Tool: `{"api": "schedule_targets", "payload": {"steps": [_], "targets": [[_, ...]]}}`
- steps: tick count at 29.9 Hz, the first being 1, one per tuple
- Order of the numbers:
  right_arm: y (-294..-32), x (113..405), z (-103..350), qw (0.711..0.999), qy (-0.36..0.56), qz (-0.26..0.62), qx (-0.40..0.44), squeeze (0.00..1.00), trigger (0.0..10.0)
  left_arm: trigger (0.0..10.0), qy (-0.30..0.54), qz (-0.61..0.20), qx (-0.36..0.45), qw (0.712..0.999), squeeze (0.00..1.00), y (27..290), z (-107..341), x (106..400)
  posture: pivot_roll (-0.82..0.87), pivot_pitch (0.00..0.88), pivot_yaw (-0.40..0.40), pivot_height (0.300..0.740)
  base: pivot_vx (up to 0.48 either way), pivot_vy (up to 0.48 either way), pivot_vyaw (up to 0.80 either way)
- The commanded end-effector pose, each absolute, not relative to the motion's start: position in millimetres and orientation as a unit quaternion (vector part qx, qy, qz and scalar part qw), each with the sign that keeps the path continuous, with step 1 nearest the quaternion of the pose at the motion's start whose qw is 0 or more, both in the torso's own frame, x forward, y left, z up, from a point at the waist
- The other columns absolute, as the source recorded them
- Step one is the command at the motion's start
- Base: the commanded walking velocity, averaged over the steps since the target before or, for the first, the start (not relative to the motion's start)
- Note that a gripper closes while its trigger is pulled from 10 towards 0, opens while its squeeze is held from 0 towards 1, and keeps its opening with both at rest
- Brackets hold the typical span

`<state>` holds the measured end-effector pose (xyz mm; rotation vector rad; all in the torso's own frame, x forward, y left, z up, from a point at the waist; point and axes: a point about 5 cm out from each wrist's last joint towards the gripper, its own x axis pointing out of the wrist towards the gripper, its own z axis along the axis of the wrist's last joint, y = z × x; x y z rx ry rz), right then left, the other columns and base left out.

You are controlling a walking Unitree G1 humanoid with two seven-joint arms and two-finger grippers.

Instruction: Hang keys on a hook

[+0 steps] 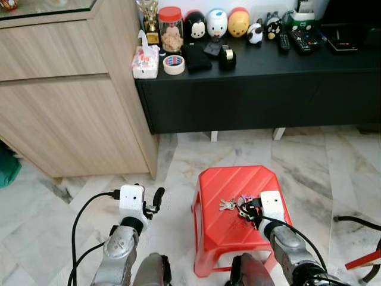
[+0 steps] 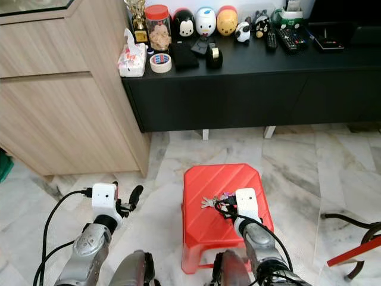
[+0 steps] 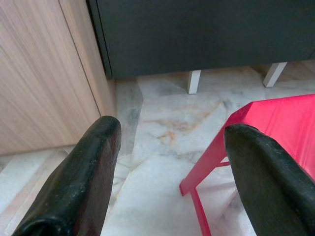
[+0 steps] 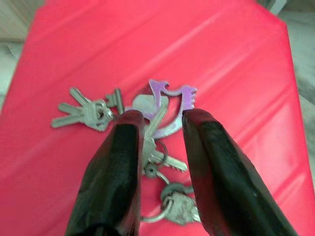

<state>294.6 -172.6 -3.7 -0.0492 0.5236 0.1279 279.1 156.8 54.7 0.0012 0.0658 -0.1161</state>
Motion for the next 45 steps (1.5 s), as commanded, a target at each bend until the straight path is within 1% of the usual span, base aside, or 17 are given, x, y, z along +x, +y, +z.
{"api": "schedule_targets", "payload": {"steps": [1,12,14,15,16,17,18,21,26,31,45], "targets": [[-168.7,293.2,-6.2,0.961,0.268,0.065,-0.021,1.0,10.0,10.0,0.042,-0.054,0.005,0.998,0.0,160.2,51.1,274.2,0.08,0.199,0.025,0.646,0.0,0.0,0.0],[-160.2,295.1,-5.5,0.959,0.271,0.084,-0.018,1.0,10.0,10.0,0.045,-0.053,0.003,0.998,0.0,159.0,52.0,265.1,0.1,0.257,0.023,0.646,0.0,0.0,0.0],[-158.2,294.0,-6.9,0.956,0.278,0.094,-0.028,1.0,10.0,10.0,0.046,-0.052,0.004,0.998,0.0,159.7,51.8,263.4,0.1,0.262,0.022,0.646,0.0,0.0,0.0],[-156.7,293.3,-7.6,0.952,0.279,0.109,-0.057,1.0,10.0,10.0,0.047,-0.052,0.004,0.998,0.0,160.0,51.6,262.7,0.1,0.263,0.022,0.646,0.0,0.0,0.0],[-156.7,293.3,-7.6,0.952,0.279,0.109,-0.057,1.0,10.0,10.0,0.047,-0.052,0.004,0.998,0.0,160.0,51.6,262.7,0.1,0.263,0.022,0.646,0.0,0.0,0.0],[-153.7,292.1,-8.3,0.947,0.278,0.134,-0.092,0.24,10.0,10.0,0.05,-0.051,0.004,0.997,0.0,160.5,51.3,261.0,0.1,0.265,0.021,0.646,0.0,0.0,0.0],[-153.1,292.3,-8.0,0.947,0.277,0.137,-0.087,0.0,10.0,10.0,0.051,-0.051,0.004,0.997,0.0,160.8,51.2,260.6,0.11,0.263,0.02,0.646,0.0,0.0,0.0],[-153.3,293.1,-6.9,0.947,0.274,0.14,-0.09,0.0,10.0,10.0,0.052,-0.05,0.004,0.997,0.0,161.1,51.0,260.6,0.1,0.259,0.019,0.646,0.0,0.0,0.0],[-153.7,287.1,-11.7,0.94,0.279,0.163,-0.112,0.0,10.0,10.0,0.052,-0.051,0.002,0.997,0.0,158.7,51.3,261.5,0.1,0.249,0.019,0.646,0.0,0.0,0.0],[-157.9,277.1,-20.4,0.926,0.292,0.175,-0.162,0.0,10.0,10.0,0.054,-0.053,0.001,0.997,0.0,157.0,51.1,262.9,0.09,0.238,0.021,0.646,0.0,0.0,0.0],[-160.2,274.4,-23.3,0.929,0.295,0.147,-0.168,0.0,10.0,10.0,0.057,-0.052,0.004,0.997,0.0,158.8,50.1,262.9,0.09,0.24,0.025,0.646,0.0,0.0,0.0]]}}
